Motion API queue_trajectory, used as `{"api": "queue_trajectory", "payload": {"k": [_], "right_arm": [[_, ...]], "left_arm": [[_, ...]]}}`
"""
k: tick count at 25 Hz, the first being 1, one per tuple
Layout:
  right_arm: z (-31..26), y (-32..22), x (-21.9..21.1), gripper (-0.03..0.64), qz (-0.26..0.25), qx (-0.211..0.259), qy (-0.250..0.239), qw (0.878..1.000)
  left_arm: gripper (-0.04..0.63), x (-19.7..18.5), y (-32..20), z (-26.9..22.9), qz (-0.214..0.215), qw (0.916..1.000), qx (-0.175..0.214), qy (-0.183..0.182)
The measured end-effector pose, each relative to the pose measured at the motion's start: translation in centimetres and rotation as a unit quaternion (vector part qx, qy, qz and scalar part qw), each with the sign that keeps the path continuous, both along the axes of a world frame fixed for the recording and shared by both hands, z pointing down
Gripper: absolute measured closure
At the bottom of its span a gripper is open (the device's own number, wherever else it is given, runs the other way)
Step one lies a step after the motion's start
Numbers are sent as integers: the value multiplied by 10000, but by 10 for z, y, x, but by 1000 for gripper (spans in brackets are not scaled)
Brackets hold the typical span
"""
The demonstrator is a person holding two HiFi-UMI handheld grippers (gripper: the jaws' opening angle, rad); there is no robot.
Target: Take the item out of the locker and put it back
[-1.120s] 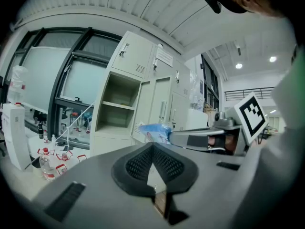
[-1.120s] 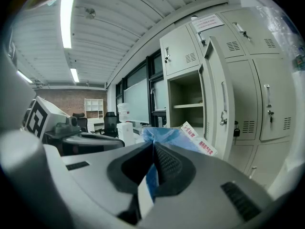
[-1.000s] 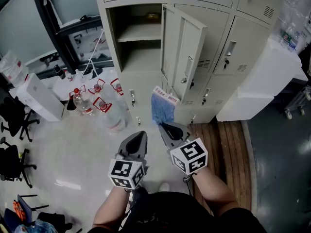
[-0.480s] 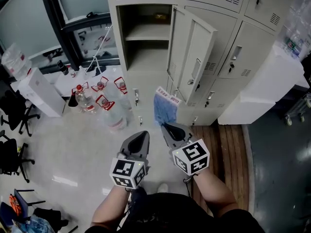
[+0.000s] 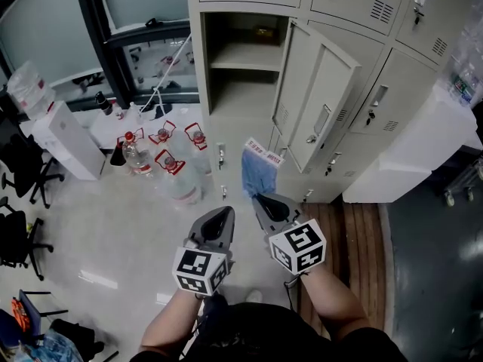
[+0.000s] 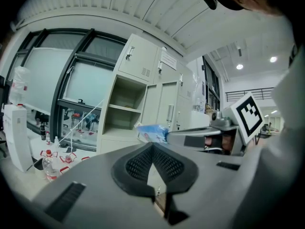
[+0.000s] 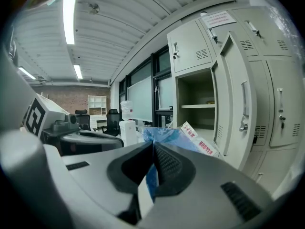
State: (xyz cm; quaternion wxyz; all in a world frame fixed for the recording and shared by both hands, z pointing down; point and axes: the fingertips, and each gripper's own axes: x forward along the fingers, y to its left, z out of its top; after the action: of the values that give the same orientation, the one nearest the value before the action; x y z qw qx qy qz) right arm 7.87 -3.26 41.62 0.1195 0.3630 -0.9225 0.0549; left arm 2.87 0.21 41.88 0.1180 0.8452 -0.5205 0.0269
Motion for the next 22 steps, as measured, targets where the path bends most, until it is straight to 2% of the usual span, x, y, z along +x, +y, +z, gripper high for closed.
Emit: {"api": "queue_trajectory", "payload": {"k": [22], "right_arm": [[-11,-84,-89,607,341,100,237,9991]], "left_arm": [[592,-93,-77,-8,394,9992,45,-28]]}}
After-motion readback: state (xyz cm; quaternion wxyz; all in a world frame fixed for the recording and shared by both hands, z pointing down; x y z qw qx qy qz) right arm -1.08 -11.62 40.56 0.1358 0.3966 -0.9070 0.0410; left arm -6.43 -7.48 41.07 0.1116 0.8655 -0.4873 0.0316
